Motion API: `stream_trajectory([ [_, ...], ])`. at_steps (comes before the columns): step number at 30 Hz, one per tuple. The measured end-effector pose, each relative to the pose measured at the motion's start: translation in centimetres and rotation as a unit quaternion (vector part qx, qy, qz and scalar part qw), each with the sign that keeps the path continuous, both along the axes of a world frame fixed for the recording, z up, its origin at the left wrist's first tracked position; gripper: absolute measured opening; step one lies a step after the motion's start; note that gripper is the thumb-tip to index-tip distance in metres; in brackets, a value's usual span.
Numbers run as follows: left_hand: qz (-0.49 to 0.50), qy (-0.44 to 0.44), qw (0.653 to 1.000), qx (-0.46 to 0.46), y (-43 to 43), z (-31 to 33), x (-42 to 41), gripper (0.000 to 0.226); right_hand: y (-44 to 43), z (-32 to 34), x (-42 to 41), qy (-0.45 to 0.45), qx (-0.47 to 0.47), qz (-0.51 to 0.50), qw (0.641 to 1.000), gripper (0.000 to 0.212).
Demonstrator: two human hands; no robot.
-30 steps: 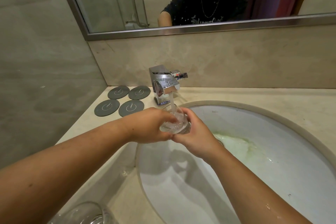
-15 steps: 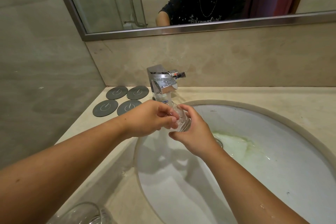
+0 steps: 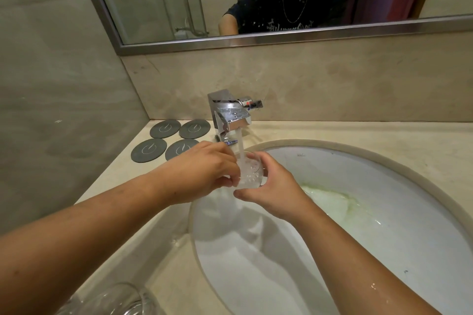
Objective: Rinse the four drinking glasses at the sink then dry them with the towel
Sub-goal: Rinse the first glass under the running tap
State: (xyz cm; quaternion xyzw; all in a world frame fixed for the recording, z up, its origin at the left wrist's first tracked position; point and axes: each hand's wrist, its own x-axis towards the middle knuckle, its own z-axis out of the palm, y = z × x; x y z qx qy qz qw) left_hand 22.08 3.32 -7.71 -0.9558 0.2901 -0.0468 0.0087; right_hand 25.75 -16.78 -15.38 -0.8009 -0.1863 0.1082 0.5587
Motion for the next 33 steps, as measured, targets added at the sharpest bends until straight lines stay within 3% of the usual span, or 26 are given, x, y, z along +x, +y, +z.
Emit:
stream_trajectory([
  [4, 0.031, -0.050, 0.998, -0.008, 0.0, -0.3, -0.6, 0.014, 0.5, 0.1, -0.3, -0.036, -0.008, -0.039, 0.999, 0.081],
  [7, 0.079, 0.023, 0.994, -0.075, -1.3, 0.0, -1.2, 0.026, 1.0, -0.2, -0.4, -0.059, -0.013, -0.063, 0.996, 0.078],
  [9, 0.100, 0.062, 0.991, -0.062, -2.2, 0.3, -1.5, 0.034, 1.3, -0.3, -0.5, -0.066, -0.009, -0.079, 0.995, 0.075],
  [13, 0.134, 0.080, 0.987, -0.025, -3.9, 0.5, -2.0, 0.028, 1.6, 0.1, -1.2, -0.073, 0.015, -0.083, 0.994, 0.063],
  [20, 0.193, 0.088, 0.975, -0.059, -6.5, 0.5, -1.8, 0.020, 1.5, 0.3, -1.6, -0.098, 0.017, -0.059, 0.993, 0.059],
  [22, 0.194, 0.085, 0.976, -0.052, -6.6, 1.1, -2.0, 0.012, 1.4, 0.2, -1.6, -0.100, 0.018, -0.065, 0.993, 0.057],
  [26, 0.183, 0.074, 0.980, 0.002, -6.0, 2.0, -1.6, 0.018, 1.5, 0.1, -1.4, -0.085, 0.027, -0.064, 0.994, 0.060],
  [30, 0.152, 0.127, 0.980, 0.014, -5.4, 2.2, -1.1, 0.031, 1.5, 0.0, -1.3, -0.087, 0.016, -0.048, 0.995, 0.066],
  [33, 0.139, 0.141, 0.979, 0.040, -5.4, 1.9, -1.1, 0.023, 1.5, 0.0, -1.2, -0.072, 0.017, -0.041, 0.996, 0.067],
])
